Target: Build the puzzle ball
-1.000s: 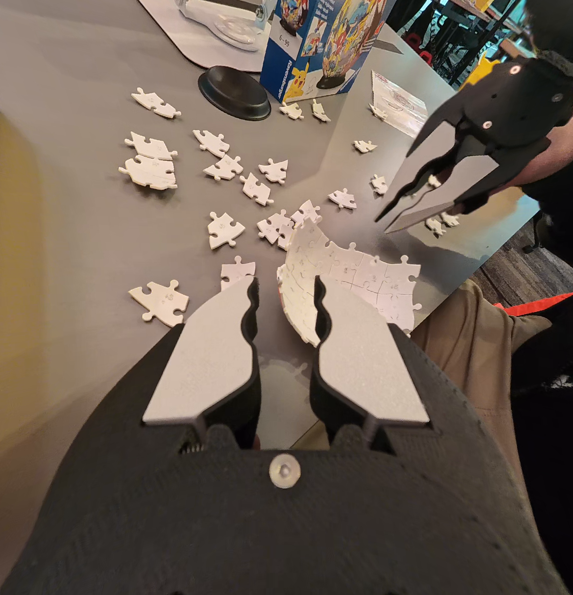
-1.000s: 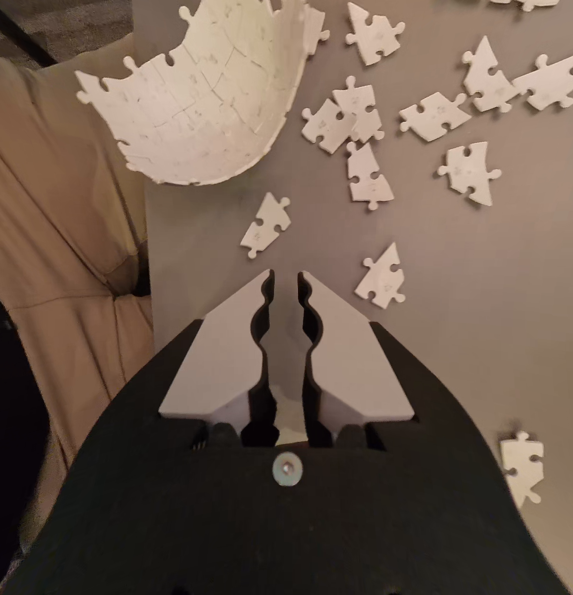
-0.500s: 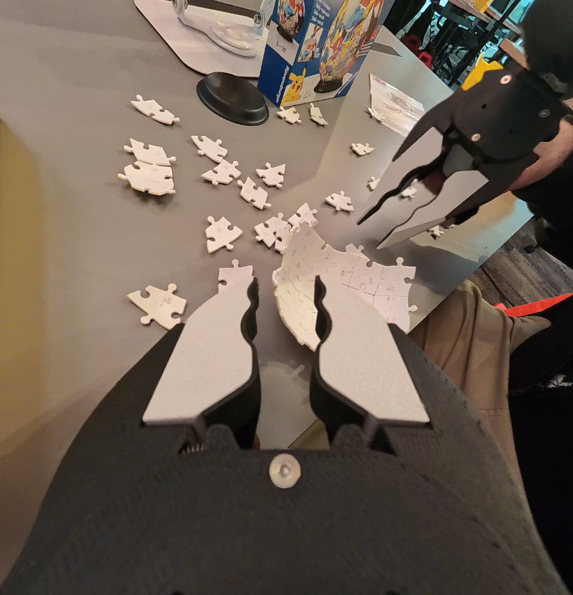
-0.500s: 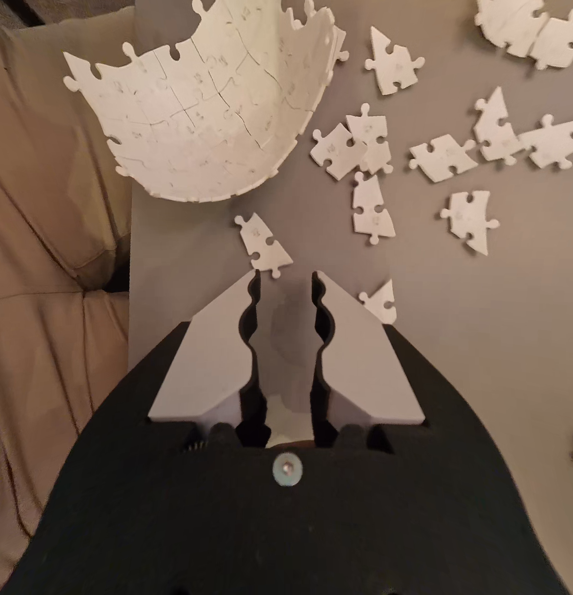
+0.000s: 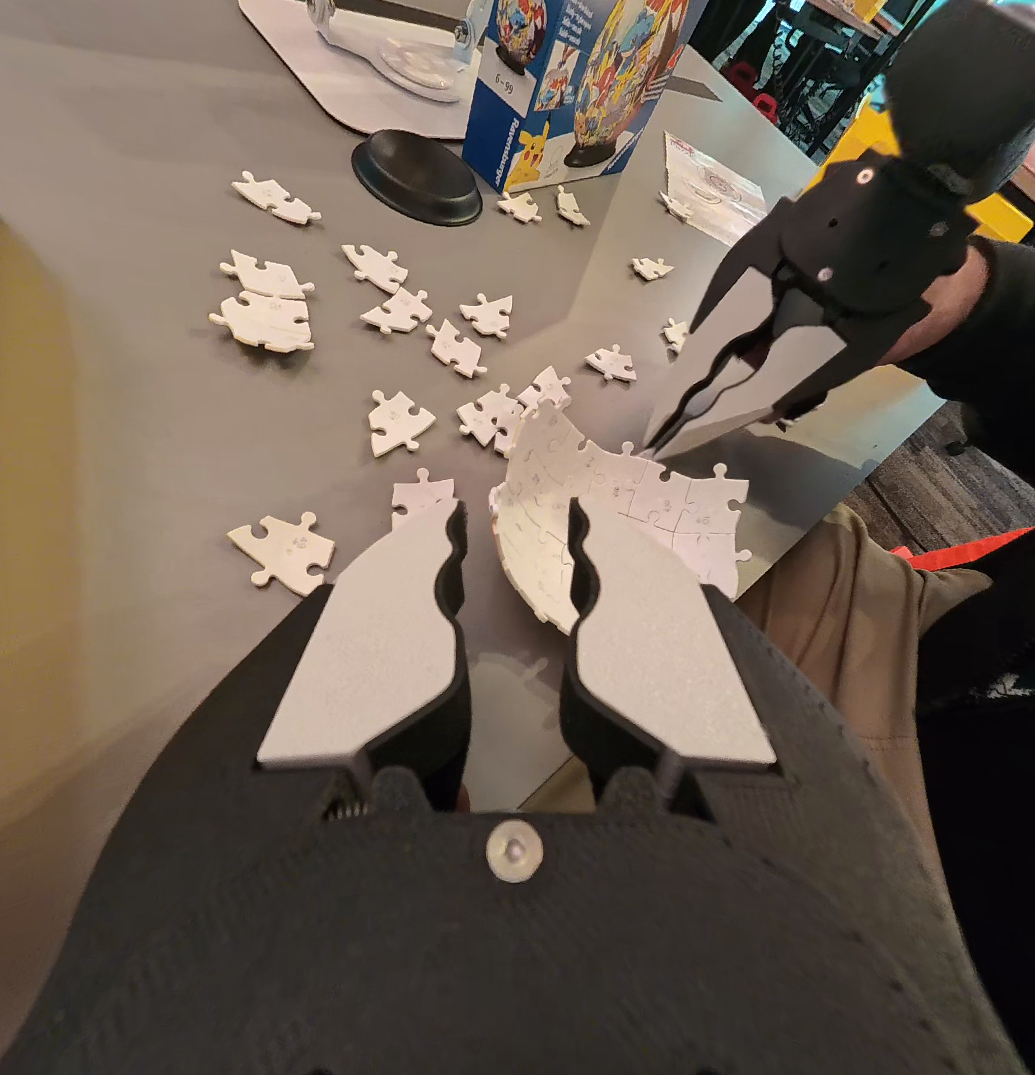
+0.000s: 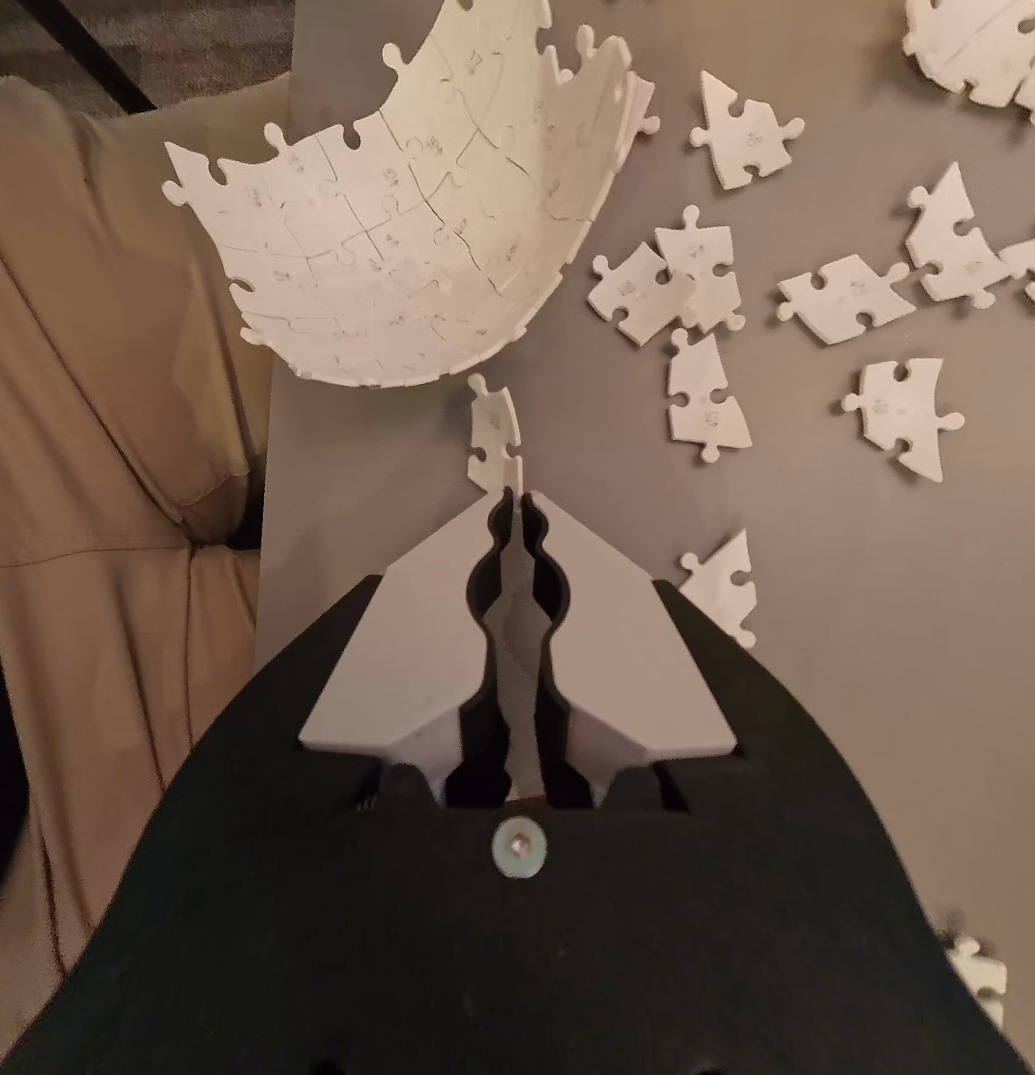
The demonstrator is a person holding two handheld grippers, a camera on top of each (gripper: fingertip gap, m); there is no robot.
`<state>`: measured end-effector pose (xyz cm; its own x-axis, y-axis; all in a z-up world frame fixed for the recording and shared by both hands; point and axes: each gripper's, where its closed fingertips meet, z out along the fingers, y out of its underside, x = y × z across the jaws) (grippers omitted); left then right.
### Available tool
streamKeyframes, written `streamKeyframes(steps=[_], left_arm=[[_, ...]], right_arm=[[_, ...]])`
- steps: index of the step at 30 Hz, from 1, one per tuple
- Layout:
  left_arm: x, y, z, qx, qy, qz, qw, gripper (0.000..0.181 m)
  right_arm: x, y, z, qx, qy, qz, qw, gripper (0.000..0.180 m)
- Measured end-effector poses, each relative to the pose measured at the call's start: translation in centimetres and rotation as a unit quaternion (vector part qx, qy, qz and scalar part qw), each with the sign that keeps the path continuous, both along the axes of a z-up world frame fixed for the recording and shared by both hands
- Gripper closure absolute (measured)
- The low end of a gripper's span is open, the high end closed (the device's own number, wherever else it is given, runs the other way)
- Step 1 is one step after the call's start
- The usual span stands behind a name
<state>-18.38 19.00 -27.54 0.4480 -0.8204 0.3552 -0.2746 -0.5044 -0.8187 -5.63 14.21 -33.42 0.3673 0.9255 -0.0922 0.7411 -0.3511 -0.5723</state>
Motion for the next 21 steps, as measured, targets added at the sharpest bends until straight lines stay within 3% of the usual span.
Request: streamKeyframes(steps=[21], left_arm=[[0.1,0.0,0.0,-0.005,-0.005,-0.002,1.0,0.147]], right_arm=[[4.8,3.2,0.0,-0.023,-0.002,-0.157,0.987,0.18]])
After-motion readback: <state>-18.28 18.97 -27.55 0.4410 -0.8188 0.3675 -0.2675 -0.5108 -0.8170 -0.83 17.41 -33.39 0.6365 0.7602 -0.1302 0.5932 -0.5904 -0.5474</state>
